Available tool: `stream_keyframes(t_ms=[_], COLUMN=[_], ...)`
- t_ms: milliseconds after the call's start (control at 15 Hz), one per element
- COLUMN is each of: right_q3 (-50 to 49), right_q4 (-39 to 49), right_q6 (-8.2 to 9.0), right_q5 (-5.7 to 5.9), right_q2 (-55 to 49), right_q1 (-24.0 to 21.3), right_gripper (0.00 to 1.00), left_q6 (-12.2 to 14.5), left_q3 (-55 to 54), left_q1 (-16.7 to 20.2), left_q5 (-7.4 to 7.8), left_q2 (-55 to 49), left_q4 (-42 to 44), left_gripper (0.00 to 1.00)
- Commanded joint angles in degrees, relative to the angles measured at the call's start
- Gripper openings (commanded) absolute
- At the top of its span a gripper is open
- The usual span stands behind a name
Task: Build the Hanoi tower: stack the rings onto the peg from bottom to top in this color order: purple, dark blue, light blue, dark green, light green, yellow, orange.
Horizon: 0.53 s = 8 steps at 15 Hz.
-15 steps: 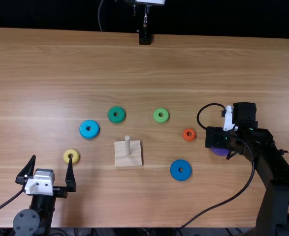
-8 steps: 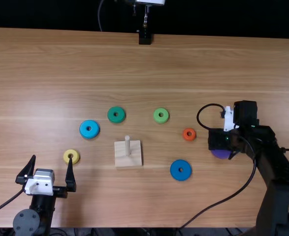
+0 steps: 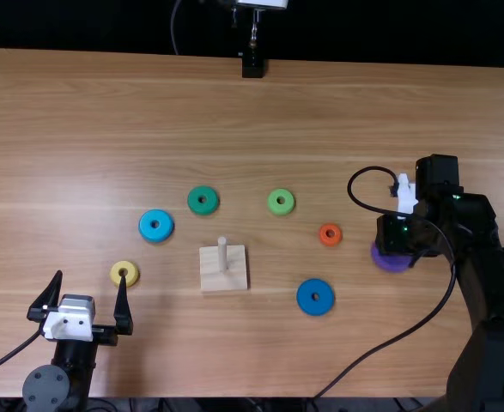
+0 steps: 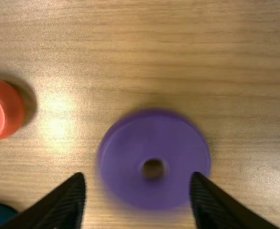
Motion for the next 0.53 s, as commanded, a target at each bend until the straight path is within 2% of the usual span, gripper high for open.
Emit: stream_keyframes(t_ms=[0, 200, 267, 333, 400, 467], right_q3=[-1.3, -1.9, -1.7, -1.4, -1.2, -1.1], right_q4=[0.1, 0.0, 0.0, 0.0, 0.1, 0.1], right_q6=[-0.37, -0.26, -0.26, -0.16, -0.16, -0.05], right_q5=[0.03, 0.14, 0.14, 0.35, 0.35, 0.35], right_q2=[0.7, 0.7, 0.7, 0.7, 0.7, 0.7], right_q1=[-0.6, -0.7, -0.7, -0.7, -0.8, -0.8], right_gripper=[0.0, 0.0, 0.07, 0.45, 0.75, 0.9], left_q6=[0.8, 0.8, 0.8, 0.8, 0.8, 0.8], left_q3=[-1.1, -1.1, -1.1, -1.1, -1.1, -1.1], left_q1=[0.2, 0.2, 0.2, 0.2, 0.2, 0.2], left_q5=[0.25, 0.25, 0.25, 0.25, 0.25, 0.25], left_q2=[-0.7, -0.7, -0.7, -0.7, -0.7, -0.7], left_q4=[-0.6, -0.6, -0.6, -0.6, -0.6, -0.6], left_gripper=[1.0, 1.0, 1.0, 1.0, 1.0, 1.0])
